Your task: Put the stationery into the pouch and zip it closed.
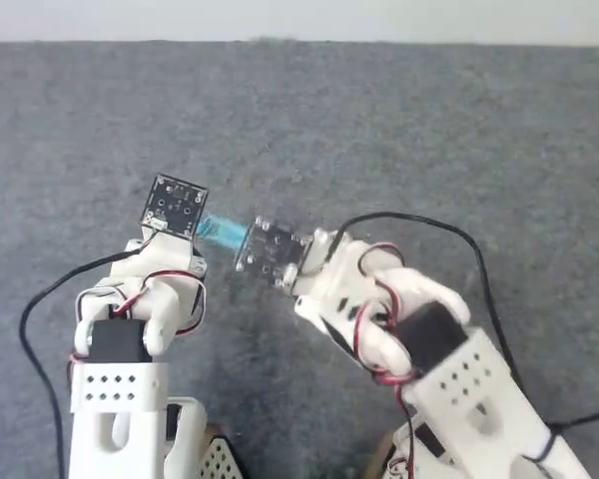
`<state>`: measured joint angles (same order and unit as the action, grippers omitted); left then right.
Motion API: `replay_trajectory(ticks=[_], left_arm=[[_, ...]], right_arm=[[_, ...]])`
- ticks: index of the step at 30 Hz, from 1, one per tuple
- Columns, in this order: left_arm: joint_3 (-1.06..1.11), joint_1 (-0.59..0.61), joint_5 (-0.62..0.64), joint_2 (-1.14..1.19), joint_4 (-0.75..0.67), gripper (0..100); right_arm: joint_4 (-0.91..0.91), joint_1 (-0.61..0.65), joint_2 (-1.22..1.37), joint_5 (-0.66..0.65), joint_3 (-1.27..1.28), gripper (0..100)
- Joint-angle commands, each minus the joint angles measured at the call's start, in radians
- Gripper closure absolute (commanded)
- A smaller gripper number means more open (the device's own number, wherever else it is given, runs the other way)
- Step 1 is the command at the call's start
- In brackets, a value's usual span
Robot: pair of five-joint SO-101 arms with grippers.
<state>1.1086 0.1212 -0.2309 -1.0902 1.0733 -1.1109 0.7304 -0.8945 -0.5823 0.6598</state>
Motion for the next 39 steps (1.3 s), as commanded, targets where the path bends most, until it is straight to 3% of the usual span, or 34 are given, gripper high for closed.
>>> replay_trajectory(ticks=[1,8,17,23,27,30,36,39], left_arm=[[0.004,-0.005,-0.009,-0.002,-0.037,99],[0.051,-0.138,-0.005,-0.002,-0.029,99],[0.056,-0.137,-0.003,-0.002,-0.044,99],[0.054,-0.137,-0.003,-0.002,-0.041,99],[0.054,-0.137,0.015,-0.002,-0.041,99],[0.056,-0.137,0.014,0.003,-0.040,99],[-0.005,-0.089,0.020,0.207,-0.100,99],[-0.061,-0.052,0.032,0.334,-0.103,99]], right_arm=[[-0.024,0.008,-0.113,0.020,-0.117,99.0],[-0.084,0.019,-0.127,0.031,-0.282,99.0],[-0.223,0.024,-0.120,0.031,-0.526,99.0],[-0.208,0.016,-0.097,0.031,-0.430,99.0],[-0.091,-0.076,-0.071,0.038,-0.311,99.0],[-0.021,-0.160,-0.059,0.074,-0.358,99.1],[-0.067,-0.229,0.084,0.101,-0.430,99.1],[-0.044,-0.314,0.173,0.180,-0.422,99.1]])
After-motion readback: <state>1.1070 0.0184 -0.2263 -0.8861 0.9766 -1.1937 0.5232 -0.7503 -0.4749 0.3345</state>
